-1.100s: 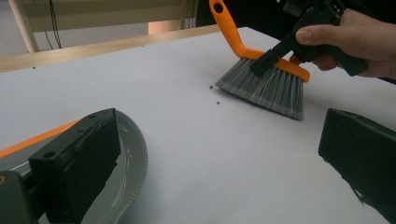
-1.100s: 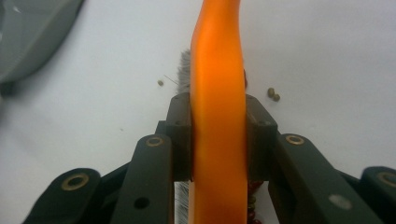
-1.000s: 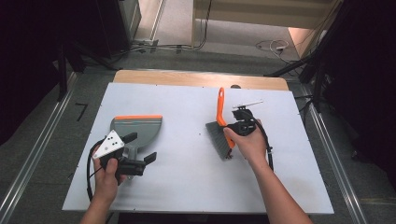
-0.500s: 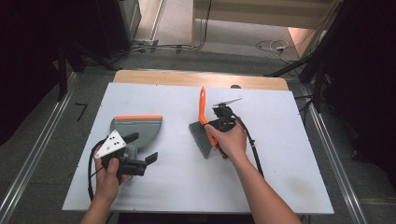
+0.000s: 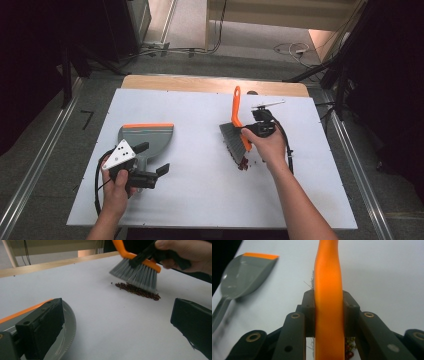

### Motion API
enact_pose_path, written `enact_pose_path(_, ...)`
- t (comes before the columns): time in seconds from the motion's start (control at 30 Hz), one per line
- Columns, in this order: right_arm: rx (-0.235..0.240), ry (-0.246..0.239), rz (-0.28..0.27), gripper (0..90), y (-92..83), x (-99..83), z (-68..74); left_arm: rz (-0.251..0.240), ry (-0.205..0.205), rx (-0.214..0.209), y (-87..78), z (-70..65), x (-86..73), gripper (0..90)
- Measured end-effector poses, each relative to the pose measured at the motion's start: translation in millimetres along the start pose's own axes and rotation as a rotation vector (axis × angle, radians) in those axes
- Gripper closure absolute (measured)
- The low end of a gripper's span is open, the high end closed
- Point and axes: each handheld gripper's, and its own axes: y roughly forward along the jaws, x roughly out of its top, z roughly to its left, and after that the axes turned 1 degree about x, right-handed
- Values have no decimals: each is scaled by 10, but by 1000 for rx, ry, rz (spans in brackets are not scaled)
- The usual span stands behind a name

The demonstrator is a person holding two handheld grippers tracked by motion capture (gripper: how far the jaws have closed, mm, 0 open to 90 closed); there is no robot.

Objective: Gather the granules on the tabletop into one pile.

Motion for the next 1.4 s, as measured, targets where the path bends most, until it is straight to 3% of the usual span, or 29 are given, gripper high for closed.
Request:
enact_pose_path(0.03,-7,-52,9,684,-76,11,30,-1,-2,0,2,1,-2,0)
enact_pose_path(0.07,6,-173,58,685,-202,12,104,-2,-5,1,2,2,-3,0)
enact_pose_path(0.1,-2,-235,89,685,-254,-3,149,-3,-5,1,1,6,-4,0)
enact_pose_path(0.13,-2,-235,89,685,-254,-3,149,-1,-4,2,-2,10,-3,0)
enact_pose_path(0.17,-9,-386,127,684,-327,-72,227,-4,-4,2,-3,13,-3,0)
enact_pose_path(0.2,-3,-437,145,685,-351,-116,248,-4,-4,2,-5,14,-2,0)
enact_pose_path(0.23,-3,-437,145,685,-351,-116,248,-5,-5,1,-6,15,-2,0)
enact_pose_path(0.27,-4,-474,165,685,-372,-160,263,-5,-5,1,-7,14,-2,0)
enact_pose_path(0.3,-7,-572,191,684,-405,-265,290,-4,-5,2,-7,11,0,0)
enact_pose_path(0.33,-7,-572,191,684,-405,-265,290,-2,-5,3,-7,9,1,0)
enact_pose_path(0.4,-10,-658,227,684,-416,-376,313,-4,-8,3,-2,3,3,0)
enact_pose_path(0.43,18,-687,242,684,-410,-477,304,-4,-7,2,0,2,4,0)
enact_pose_path(0.47,52,-681,248,685,-395,-514,282,-4,-9,2,1,-1,5,0)
enact_pose_path(0.57,89,-681,265,685,-345,-583,259,-5,-10,0,12,-4,5,0)
enact_pose_path(0.7,47,-722,322,685,-188,-638,243,-2,-6,0,17,-6,4,0)
enact_pose_path(0.77,64,-740,311,685,-151,-618,220,-3,-7,1,15,-4,3,0)
enact_pose_path(0.87,39,-777,299,683,-100,-569,214,-5,-11,2,10,3,-1,0)
enact_pose_path(0.93,36,-767,308,683,-72,-514,187,-3,-11,3,6,3,-1,0)
enact_pose_path(1.17,97,-777,275,679,39,-367,34,-3,-9,2,8,-2,0,0)
enact_pose_path(1.4,88,-790,260,678,94,-269,-2,2,-4,0,30,-12,-7,0)
